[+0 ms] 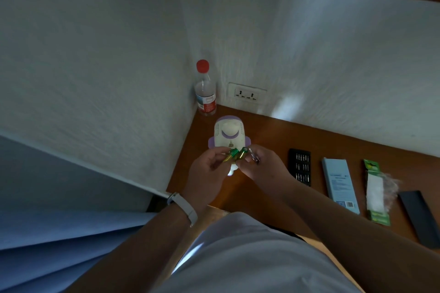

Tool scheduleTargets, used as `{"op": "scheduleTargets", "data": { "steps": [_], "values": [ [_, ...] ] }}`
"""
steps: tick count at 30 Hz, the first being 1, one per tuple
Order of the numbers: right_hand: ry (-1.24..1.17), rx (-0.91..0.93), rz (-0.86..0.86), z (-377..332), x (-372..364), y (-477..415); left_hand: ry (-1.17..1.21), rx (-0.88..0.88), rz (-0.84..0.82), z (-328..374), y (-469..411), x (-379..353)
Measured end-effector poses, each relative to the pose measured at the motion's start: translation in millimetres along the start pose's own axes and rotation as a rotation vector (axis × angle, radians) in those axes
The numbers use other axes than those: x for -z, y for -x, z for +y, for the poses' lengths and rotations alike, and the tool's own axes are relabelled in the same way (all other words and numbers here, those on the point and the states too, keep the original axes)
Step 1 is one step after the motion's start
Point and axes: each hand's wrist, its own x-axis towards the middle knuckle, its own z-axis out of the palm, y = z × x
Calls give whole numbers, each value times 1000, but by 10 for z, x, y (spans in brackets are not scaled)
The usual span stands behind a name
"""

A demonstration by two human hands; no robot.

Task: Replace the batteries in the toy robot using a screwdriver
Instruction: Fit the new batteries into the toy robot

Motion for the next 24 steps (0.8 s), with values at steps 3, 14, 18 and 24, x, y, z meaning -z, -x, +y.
{"op": "scheduleTargets", "data": {
  "steps": [3,14,18,24],
  "values": [
    [20,-11,-14,-12,-11,-32,-75,-23,-22,-4,-25,24],
    [158,76,-38,44,-40,-157,-349,-58,94,-57,-105,43],
    [222,84,-28,107,-53,-191,-414,-187,101,-87,-106,22],
    [268,125,0,138,-95,-215,-567,-400,144,-111,-121,12]
  ]
}}
